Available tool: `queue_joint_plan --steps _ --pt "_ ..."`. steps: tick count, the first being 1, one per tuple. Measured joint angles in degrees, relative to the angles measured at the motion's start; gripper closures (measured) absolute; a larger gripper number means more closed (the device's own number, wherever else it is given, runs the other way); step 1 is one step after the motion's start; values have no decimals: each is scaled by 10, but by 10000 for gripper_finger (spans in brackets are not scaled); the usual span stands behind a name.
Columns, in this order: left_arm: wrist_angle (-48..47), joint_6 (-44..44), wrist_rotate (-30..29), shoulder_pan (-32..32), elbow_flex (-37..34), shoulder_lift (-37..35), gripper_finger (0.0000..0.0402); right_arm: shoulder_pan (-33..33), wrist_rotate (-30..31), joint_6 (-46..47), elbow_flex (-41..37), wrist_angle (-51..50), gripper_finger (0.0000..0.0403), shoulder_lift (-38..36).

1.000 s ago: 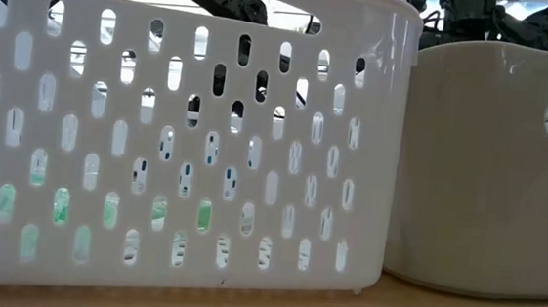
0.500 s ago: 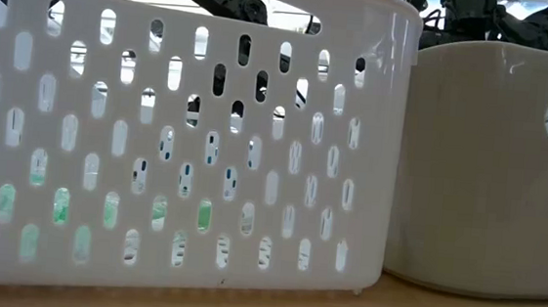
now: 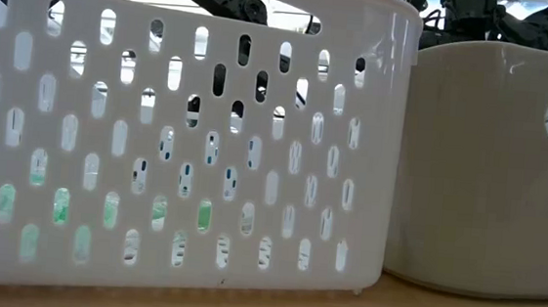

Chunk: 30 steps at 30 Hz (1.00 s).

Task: Pick & Place Toothbrushes
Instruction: Put the blue toothbrush into the blue bin, then return to Home Position

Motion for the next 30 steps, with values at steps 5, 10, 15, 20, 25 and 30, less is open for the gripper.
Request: queue_joint_plan --steps 5,10,15,20,25,30 --pt "-16 0 0 1 0 0 184 0 0 0 0 0 222 0" --pt "-26 0 1 7 18 0 160 0 0 0 0 0 222 0" --pt "-20 -2 -2 9 65 -1 156 0 0 0 0 -1 222 0" --pt "-27 -4 -54 10 98 -1 156 0 -1 4 0 -1 222 0" --pt "-15 -27 -98 19 114 -39 156 0 -2 4 0 0 222 0" --pt "34 -28 -226 7 100 -121 156 -5 -3 2 0 -2 222 0"
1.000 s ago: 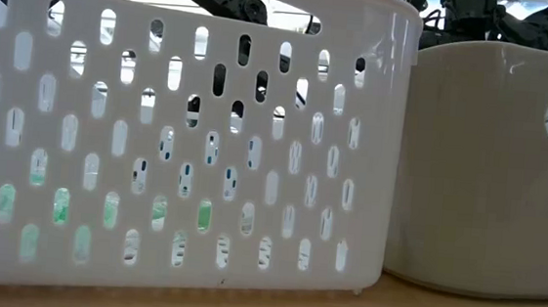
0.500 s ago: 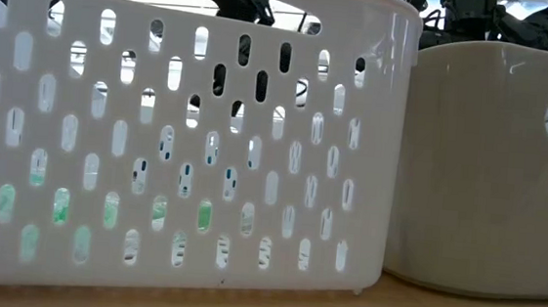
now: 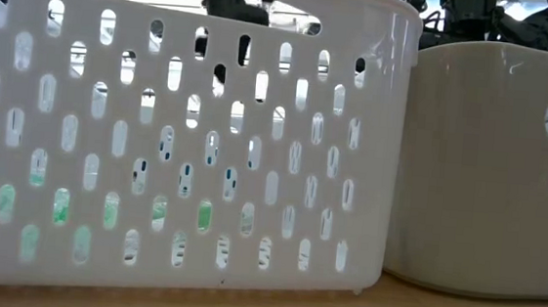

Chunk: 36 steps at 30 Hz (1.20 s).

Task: Pick & Place Toothbrushes
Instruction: Return to Home Position

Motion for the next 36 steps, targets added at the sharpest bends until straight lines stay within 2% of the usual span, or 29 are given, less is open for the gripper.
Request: queue_joint_plan --steps 3,6,12,20,25,32,36 --pt "64 6 -15 -7 -27 -54 160 -9 0 1 0 0 222 0" --pt "143 0 -15 -12 -80 -120 182 -15 -1 1 0 -2 223 -5" --pt "284 -14 -16 -20 -224 -244 275 -16 -2 -21 0 -8 252 -13" --pt "438 -36 -52 -37 -387 -377 392 -15 -1 -60 0 -14 335 -27" --pt "503 -39 -62 -52 -465 -440 395 -15 -1 -89 0 -41 395 -42" --pt "579 -39 -70 -68 -550 -516 400 -15 5 -155 0 -89 402 -79" --pt "617 -29 -69 -73 -579 -545 400 -10 32 -200 0 -104 402 -100"
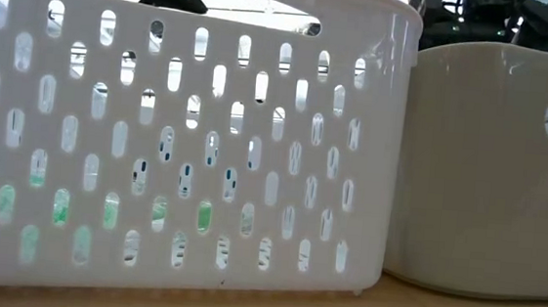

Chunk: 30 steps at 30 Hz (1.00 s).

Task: Pick & Place Toothbrushes
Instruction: Return to Home Position

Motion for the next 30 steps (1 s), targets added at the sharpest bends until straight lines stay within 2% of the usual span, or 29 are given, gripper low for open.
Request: queue_joint_plan --steps 11,14,20,26,30 --pt "31 26 -5 -18 -58 -92 400 0 37 -70 0 -121 402 -100" --pt "66 18 -8 -24 -92 -119 399 0 60 -73 0 -159 403 -135" --pt "128 21 -11 -33 -152 -161 400 0 61 -73 0 -224 403 -187" --pt "125 27 -15 -33 -175 -201 400 0 90 -75 0 -289 403 -224" --pt "102 49 3 -33 -185 -238 399 0 90 -83 0 -317 403 -255"
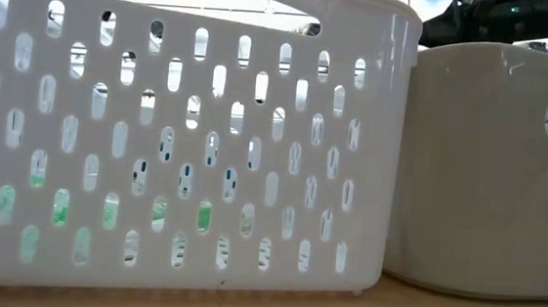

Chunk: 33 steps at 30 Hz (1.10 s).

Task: Pick & Place Toothbrushes
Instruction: Return to Home Position

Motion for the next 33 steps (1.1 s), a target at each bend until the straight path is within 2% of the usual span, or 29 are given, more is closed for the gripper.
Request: queue_joint_plan --steps 5,11,23,28,33 --pt "-2 -1 16 -10 -46 -41 399 0 0 -16 0 -21 403 -24" --pt "0 7 3 -27 -78 -98 399 0 -1 -14 -29 -28 403 -57" --pt "6 7 3 -39 -155 -187 400 0 1 12 -132 17 403 -138" --pt "6 35 12 -39 -181 -208 395 0 -1 15 -185 109 403 -176" --pt "-20 33 12 -39 -197 -227 398 0 -1 20 -214 103 403 -214"
